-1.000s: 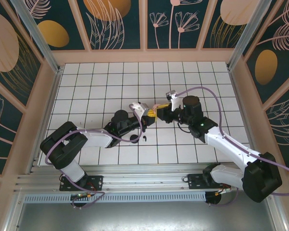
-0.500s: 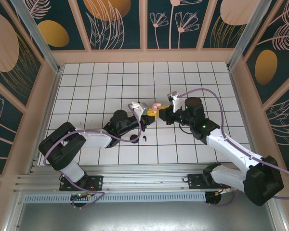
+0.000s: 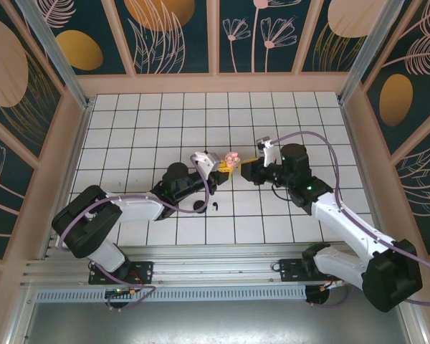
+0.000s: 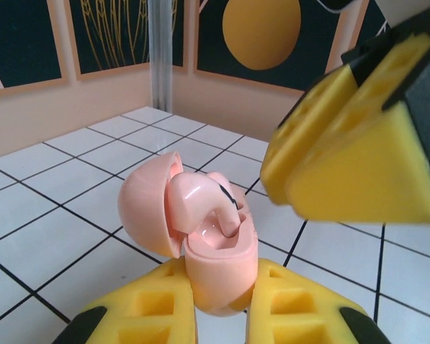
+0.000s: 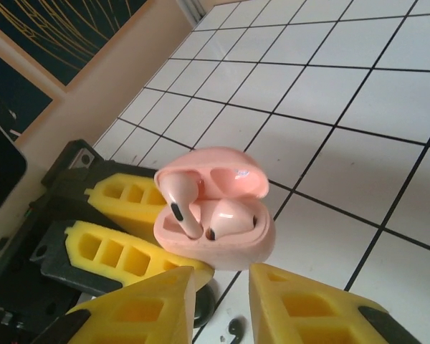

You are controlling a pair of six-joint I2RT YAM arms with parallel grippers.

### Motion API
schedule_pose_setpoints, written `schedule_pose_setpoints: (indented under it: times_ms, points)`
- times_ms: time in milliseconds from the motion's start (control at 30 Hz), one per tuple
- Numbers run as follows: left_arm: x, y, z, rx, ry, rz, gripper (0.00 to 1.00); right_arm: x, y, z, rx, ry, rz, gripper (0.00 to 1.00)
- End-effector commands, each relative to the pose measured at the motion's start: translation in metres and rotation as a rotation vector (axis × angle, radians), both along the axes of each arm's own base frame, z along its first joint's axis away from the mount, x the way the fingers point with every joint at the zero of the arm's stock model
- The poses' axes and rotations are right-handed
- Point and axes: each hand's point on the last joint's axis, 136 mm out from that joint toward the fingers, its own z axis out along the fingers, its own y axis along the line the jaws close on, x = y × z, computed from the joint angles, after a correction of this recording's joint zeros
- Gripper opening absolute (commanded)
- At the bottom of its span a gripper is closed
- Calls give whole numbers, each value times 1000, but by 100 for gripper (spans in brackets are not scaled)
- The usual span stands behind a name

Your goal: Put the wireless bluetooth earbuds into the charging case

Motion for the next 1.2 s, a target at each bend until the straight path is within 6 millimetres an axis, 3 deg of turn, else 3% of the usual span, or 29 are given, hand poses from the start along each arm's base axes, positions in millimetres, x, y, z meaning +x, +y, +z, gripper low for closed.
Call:
schedule_pose_setpoints:
  times_ms: [0, 300, 733, 1167]
  points:
    - [2, 3, 3, 49, -48, 11, 7, -6, 1, 25, 42, 23, 32, 28]
    - [-1, 2, -5, 101, -61, -9, 7, -2, 7, 35, 19, 96, 49, 28]
    - [-1, -1, -6, 129, -76, -29, 7, 6, 20, 0, -46, 264, 98, 25]
    - [-2, -1, -2, 122, -80, -35, 7, 15, 27, -1, -45, 248, 117, 26]
